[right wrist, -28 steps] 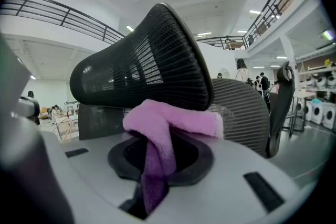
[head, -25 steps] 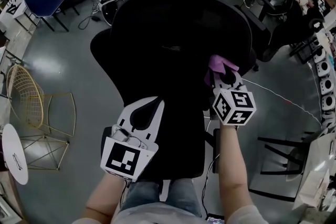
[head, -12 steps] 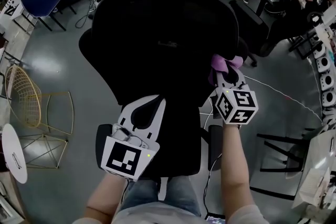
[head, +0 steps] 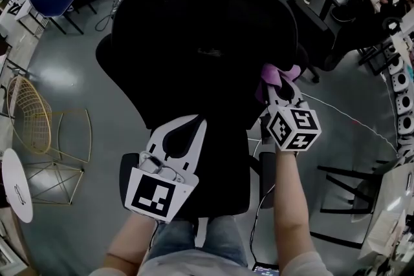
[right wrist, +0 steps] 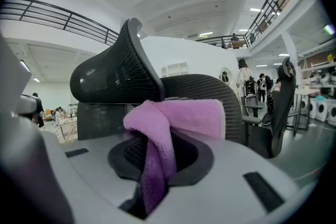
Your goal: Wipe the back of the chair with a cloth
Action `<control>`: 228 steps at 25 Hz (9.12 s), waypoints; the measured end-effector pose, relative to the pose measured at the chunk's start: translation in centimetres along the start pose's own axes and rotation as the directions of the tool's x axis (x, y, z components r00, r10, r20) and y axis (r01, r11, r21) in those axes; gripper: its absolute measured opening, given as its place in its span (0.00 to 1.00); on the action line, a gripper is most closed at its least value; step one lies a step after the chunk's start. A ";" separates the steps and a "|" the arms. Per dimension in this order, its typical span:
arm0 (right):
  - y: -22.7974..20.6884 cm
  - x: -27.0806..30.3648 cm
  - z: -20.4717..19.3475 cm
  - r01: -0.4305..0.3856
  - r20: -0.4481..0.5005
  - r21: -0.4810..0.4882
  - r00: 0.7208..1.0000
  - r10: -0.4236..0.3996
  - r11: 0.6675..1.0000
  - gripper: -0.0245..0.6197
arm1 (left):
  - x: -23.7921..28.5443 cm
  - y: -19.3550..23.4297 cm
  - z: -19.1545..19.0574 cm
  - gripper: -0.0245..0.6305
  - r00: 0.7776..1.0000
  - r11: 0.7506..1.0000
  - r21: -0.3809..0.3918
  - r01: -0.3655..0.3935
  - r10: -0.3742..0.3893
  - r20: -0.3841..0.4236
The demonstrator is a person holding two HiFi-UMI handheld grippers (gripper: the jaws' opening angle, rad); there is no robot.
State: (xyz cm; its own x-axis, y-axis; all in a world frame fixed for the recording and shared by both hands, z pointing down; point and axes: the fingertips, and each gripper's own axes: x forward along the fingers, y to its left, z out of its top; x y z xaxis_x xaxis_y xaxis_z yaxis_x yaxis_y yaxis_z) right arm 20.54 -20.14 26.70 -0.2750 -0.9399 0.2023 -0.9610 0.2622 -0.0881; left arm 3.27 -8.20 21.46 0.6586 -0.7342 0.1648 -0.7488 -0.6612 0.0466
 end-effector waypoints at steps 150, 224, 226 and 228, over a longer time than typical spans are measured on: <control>11.7 4.0 -5.2 -0.211 0.035 -0.016 0.977 0.212 0.977 0.14 | -2.5 2.6 -9.0 0.05 0.997 0.996 -0.037 -0.080 0.080 -0.003; 1.4 -0.9 -11.2 -0.081 0.015 0.006 0.997 0.081 0.997 0.14 | 1.6 -2.1 -11.5 0.05 0.999 0.998 -0.062 -0.012 0.010 -0.041; 2.3 -0.5 -11.2 -0.092 0.014 0.004 0.996 0.092 0.996 0.14 | 1.3 -1.5 -11.7 0.05 0.999 0.998 -0.065 -0.020 0.017 -0.039; 3.1 -0.1 -11.2 -0.101 0.014 0.003 0.995 0.101 0.995 0.14 | 0.9 -1.0 -11.8 0.05 0.999 0.997 -0.068 -0.027 0.024 -0.040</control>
State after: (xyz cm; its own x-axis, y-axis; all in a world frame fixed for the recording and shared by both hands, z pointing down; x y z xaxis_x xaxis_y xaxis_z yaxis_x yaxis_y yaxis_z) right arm 17.25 -16.75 37.35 -0.3704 -0.9115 0.1790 -0.9281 0.3554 -0.1109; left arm 3.71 -6.37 33.15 0.6367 -0.7434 0.2047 -0.7696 -0.6292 0.1087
